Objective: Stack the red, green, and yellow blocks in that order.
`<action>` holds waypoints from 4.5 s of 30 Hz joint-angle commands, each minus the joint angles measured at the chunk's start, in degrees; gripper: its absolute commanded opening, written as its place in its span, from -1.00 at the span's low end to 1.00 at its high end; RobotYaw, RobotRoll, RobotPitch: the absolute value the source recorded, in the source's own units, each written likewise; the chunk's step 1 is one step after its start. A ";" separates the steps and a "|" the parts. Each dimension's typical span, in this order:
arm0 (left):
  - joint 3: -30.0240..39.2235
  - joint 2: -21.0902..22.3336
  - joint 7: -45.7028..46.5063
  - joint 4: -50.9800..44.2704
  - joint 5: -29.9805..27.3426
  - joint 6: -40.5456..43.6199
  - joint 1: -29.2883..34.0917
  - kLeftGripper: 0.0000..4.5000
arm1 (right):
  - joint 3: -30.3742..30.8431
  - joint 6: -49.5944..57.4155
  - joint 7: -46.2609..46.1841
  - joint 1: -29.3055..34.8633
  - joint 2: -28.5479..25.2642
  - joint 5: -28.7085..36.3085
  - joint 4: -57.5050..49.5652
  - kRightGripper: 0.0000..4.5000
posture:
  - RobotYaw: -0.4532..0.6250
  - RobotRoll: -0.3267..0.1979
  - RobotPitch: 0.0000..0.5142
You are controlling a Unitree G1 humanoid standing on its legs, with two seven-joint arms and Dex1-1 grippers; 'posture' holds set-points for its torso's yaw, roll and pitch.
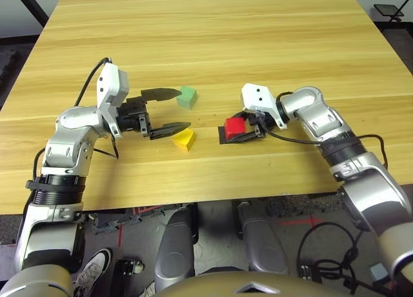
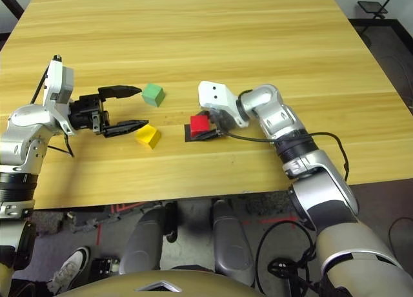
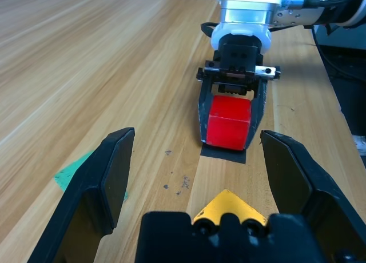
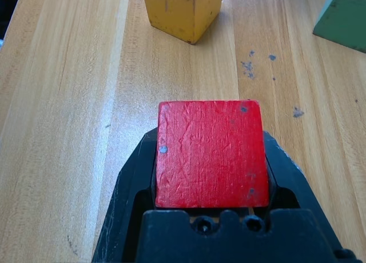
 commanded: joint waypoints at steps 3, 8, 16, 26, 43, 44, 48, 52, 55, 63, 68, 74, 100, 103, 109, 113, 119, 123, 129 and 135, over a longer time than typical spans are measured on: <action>-0.12 -0.23 0.50 -1.78 -0.47 0.51 0.65 1.00 | 0.21 -0.91 -0.06 0.15 0.52 -1.02 1.03 -0.06 | 0.78 0.06 -0.16; -0.46 -0.63 0.84 -1.68 -0.42 0.63 0.18 1.00 | 0.11 -0.41 -0.01 0.87 0.52 -1.10 0.18 -0.06 | 0.78 0.06 -0.15; -0.96 -1.26 0.67 -0.72 0.02 0.63 -1.01 1.00 | 0.19 -0.07 -0.83 2.32 0.52 -1.55 -0.84 0.52 | 0.77 0.07 -0.13; -1.17 -1.24 0.32 -0.50 -0.10 1.38 -1.89 1.00 | -0.50 -0.68 -1.78 1.41 1.09 -1.48 -0.58 0.99 | 0.77 0.10 -0.11; -2.31 -2.42 -0.83 3.00 1.04 0.30 -4.37 1.00 | -4.16 13.14 2.55 1.25 -5.72 5.40 -16.14 0.99 | 0.69 0.12 -0.20; -2.44 -2.48 -0.92 3.30 1.13 0.15 -4.48 1.00 | -4.59 13.78 2.52 1.03 -6.29 5.79 -16.45 0.99 | 0.68 0.13 -0.21; -2.54 -2.68 -1.22 5.54 1.58 -0.66 -5.43 1.00 | -7.27 16.74 1.65 -0.21 -9.11 7.19 -16.67 0.99 | 0.64 0.12 -0.24; -2.75 -2.96 -1.21 8.37 2.78 -2.27 -6.87 1.00 | -9.96 18.59 1.30 1.96 -13.53 8.18 -18.49 0.99 | 0.59 0.11 -0.26; -2.99 -3.21 -0.35 12.29 5.34 -5.35 -8.25 1.00 | -11.65 19.55 0.83 4.46 -16.13 9.20 -20.45 0.99 | 0.57 0.12 -0.28; -3.52 -3.60 -3.34 23.94 8.47 -12.02 -12.51 1.00 | -15.53 23.64 -0.01 13.28 -21.67 13.23 -27.96 0.99 | 0.47 0.15 -0.32; -4.06 -4.51 -4.36 32.60 11.30 -16.57 -16.33 1.00 | -16.63 24.25 -0.12 16.40 -24.26 14.50 -30.38 0.99 | 0.45 0.15 -0.33; -4.62 -6.74 2.35 42.71 17.37 -22.37 -21.26 1.00 | -17.01 25.15 -2.26 17.15 -24.02 15.38 -31.30 0.99 | 0.41 0.17 -0.31; -3.10 -9.92 32.57 -14.03 15.32 41.67 -8.71 1.00 | -15.23 24.62 -5.71 18.65 -21.81 16.37 -32.03 0.99 | 0.41 0.34 -0.29; -2.26 -11.74 40.43 -15.12 17.80 44.06 -8.30 1.00 | -15.36 24.81 -6.09 18.85 -21.33 16.66 -32.45 0.99 | 0.41 0.35 -0.30; -2.23 -14.21 49.68 -15.05 20.31 48.93 -7.52 1.00 | -15.18 24.11 -6.47 19.55 -20.68 16.19 -32.18 0.99 | 0.42 0.35 -0.29; -1.73 -18.99 53.14 -19.55 18.79 54.80 -7.35 1.00 | -14.61 23.29 -6.56 19.15 -20.22 15.56 -31.00 0.99 | 0.43 0.36 -0.29; -1.64 -26.80 58.40 -21.75 18.36 60.86 -8.81 1.00 | -13.66 22.69 -6.89 19.01 -19.51 15.30 -30.74 0.99 | 0.44 0.36 -0.28; -3.26 -26.56 59.39 -19.90 19.15 59.47 -10.34 1.00 | -13.45 22.28 -6.84 19.24 -19.44 15.33 -30.63 0.99 | 0.44 0.38 -0.27; -5.67 -26.15 61.44 -17.55 20.70 56.76 -9.23 1.00 | -13.75 23.06 -7.30 19.74 -19.16 16.03 -31.81 0.99 | 0.43 0.37 -0.25; -5.87 -26.55 62.54 -14.74 21.54 53.42 -7.78 1.00 | -13.87 23.25 -7.06 20.18 -19.60 16.43 -32.25 0.99 | 0.43 0.35 -0.24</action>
